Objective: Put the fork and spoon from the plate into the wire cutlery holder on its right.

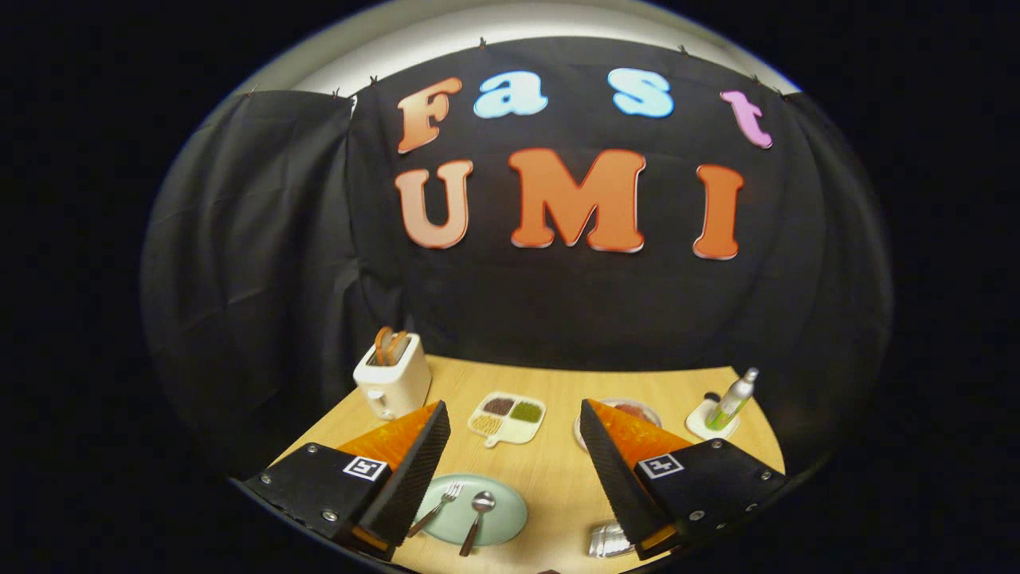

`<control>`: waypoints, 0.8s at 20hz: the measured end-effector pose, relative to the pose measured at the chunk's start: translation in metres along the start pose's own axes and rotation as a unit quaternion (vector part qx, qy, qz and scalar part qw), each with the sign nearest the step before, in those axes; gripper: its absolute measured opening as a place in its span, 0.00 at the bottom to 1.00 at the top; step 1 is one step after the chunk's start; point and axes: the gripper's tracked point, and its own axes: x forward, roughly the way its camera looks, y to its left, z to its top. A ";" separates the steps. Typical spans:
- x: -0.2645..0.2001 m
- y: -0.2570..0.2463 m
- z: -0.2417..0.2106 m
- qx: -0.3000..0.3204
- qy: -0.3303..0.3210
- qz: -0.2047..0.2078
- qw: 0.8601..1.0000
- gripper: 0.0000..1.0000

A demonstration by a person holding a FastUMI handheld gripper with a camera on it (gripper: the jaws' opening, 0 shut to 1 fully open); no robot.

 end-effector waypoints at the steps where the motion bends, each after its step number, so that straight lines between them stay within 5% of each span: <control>1: 0.004 0.002 -0.013 0.005 0.026 0.002 1.000 0.98; 7: 0.029 0.005 -0.095 -0.003 0.174 -0.014 0.985 0.98; 16: 0.053 0.034 -0.216 -0.027 0.358 -0.003 0.933 0.85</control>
